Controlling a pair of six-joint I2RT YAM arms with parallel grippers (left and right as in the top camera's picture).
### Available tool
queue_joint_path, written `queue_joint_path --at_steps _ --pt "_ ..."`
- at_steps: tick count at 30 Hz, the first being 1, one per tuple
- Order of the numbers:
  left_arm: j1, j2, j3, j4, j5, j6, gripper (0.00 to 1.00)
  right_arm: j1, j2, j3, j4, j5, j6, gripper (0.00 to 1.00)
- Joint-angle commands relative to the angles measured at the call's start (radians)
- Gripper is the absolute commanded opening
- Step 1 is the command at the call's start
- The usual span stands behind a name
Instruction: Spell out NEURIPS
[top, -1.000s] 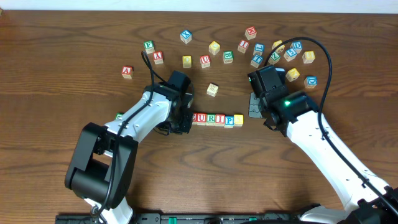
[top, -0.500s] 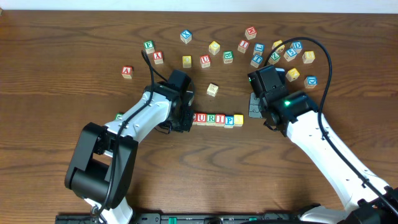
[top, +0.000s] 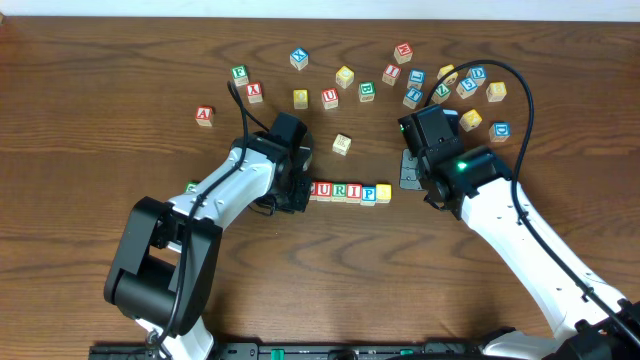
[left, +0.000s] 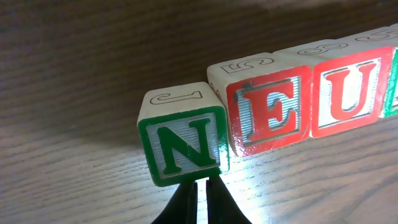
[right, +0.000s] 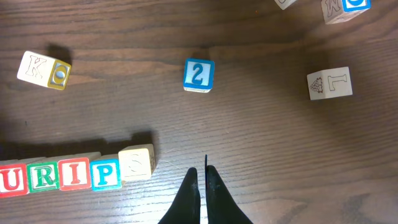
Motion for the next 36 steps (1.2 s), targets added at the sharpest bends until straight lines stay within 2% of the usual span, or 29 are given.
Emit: queue_joint_path --at_steps 1,36 --pt "0.001 -0.023 -0.016 0.007 -0.013 0.017 0.07 -0.007 0.0 0.006 -0.002 0.009 0.011 0.01" --pt "0.001 -0.023 -0.016 0.021 -0.013 0.018 0.07 -0.006 0.0 0.007 -0.001 0.008 0.011 0.01"
